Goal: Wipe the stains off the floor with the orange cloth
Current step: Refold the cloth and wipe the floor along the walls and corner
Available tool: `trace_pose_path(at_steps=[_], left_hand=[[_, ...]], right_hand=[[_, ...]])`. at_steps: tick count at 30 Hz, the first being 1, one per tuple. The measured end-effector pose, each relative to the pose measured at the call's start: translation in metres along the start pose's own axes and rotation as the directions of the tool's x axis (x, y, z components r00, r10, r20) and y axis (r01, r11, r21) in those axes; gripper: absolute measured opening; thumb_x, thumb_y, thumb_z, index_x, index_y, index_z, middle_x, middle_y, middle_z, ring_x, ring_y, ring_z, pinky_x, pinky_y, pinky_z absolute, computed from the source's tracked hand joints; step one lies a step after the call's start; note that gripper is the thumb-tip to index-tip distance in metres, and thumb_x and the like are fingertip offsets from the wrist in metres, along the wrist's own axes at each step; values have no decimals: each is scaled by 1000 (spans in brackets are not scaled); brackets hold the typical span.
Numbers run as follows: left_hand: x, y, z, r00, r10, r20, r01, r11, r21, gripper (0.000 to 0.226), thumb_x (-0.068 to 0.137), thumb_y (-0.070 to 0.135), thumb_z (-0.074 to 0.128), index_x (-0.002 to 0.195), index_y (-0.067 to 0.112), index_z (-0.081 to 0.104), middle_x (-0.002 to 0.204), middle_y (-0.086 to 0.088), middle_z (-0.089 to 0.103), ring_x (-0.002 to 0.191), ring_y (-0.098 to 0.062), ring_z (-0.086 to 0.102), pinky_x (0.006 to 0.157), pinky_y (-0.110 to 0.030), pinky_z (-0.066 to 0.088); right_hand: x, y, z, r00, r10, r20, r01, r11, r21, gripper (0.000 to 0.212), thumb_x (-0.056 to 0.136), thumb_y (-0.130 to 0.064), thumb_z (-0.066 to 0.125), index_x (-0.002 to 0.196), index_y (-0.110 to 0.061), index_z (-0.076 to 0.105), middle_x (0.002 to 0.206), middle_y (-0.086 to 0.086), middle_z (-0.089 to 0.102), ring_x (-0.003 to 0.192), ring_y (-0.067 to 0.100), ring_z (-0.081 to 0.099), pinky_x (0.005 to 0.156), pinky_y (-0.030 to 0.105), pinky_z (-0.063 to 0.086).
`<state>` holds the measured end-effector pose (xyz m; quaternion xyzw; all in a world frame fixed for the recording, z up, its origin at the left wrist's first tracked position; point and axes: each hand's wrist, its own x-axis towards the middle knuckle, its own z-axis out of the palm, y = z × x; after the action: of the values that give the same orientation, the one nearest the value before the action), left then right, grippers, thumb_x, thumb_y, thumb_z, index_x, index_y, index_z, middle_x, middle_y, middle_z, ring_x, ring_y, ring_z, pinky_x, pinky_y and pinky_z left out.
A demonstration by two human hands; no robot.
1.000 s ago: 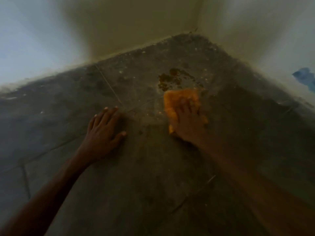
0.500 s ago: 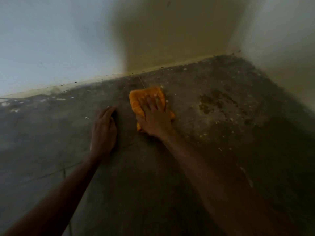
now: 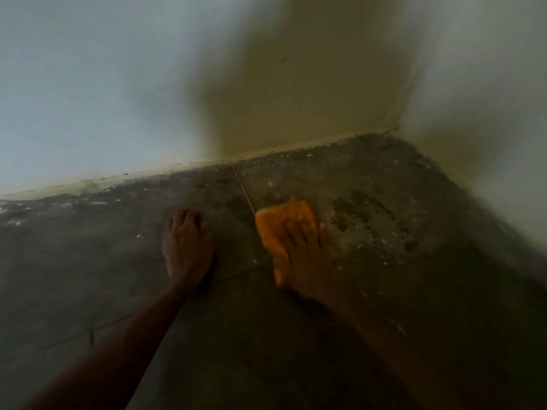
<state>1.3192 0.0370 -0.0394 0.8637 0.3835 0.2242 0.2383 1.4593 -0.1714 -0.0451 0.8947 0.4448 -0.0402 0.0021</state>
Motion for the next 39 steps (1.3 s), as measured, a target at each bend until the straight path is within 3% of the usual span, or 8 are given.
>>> trace_pose_path(at_steps=[5,9,12,19,23,26,32,39], left_hand=[[14,81,60,986,41,165,-27,996,-84,51,96,34,48,139,7,43,147,-13,40,134,-31,40,116,-51,28],[19,102,99,999,7,51,-14,991,136,65,96,45,36,146,4,32,154,-14,32,146,-29,22,122,-51,5],[21,102,107,999,12,45,-23,970,243,73,95,52,33,148,2,29,155,-16,30,146,-31,21,121,-54,4],[19,108,97,980,151,133,-176,962,210,69,101,50,25,154,8,10,162,-13,11,151,-25,3,123,-50,3],[24,112,103,927,329,180,-360,916,179,63,103,43,29,155,13,10,163,-7,6,151,-19,1,124,-44,1],[27,105,108,944,269,194,-304,934,187,59,103,42,24,155,16,15,163,-6,13,151,-18,8,124,-44,5],[26,108,103,941,251,227,-296,937,188,59,101,41,22,153,14,23,161,-6,21,150,-19,13,123,-47,10],[25,109,105,947,255,197,-291,939,183,54,103,37,31,151,14,28,160,-6,24,149,-20,16,123,-45,9]], right_hand=[[-133,39,11,969,-248,-24,246,967,-70,79,84,-62,41,156,-35,22,164,-1,23,150,29,14,113,57,12],[12,110,-4,994,90,-59,-84,993,86,70,89,-64,11,154,-44,-8,167,-6,-11,152,26,-18,119,62,-7],[86,128,-19,951,307,-32,-301,946,120,66,101,-55,24,156,-34,-5,167,0,-8,152,33,-14,119,64,-3],[-88,104,-18,976,-188,108,171,974,145,73,94,-56,33,154,-45,-8,164,-15,-19,149,16,-26,118,51,-21],[51,200,-30,989,129,79,-131,991,24,78,88,-68,7,157,-35,-9,165,3,-21,150,34,-21,116,70,-3],[135,163,-33,951,301,76,-308,943,128,72,102,-58,20,157,-22,-10,165,10,-18,149,38,-19,115,63,-16],[-52,109,-13,973,-230,32,226,969,102,76,96,-53,35,156,-39,-8,166,-8,-15,152,23,-20,119,53,-15],[65,240,-34,935,352,31,-352,922,160,65,100,-59,14,157,-35,-8,166,-1,-16,151,31,-19,118,64,-2]])
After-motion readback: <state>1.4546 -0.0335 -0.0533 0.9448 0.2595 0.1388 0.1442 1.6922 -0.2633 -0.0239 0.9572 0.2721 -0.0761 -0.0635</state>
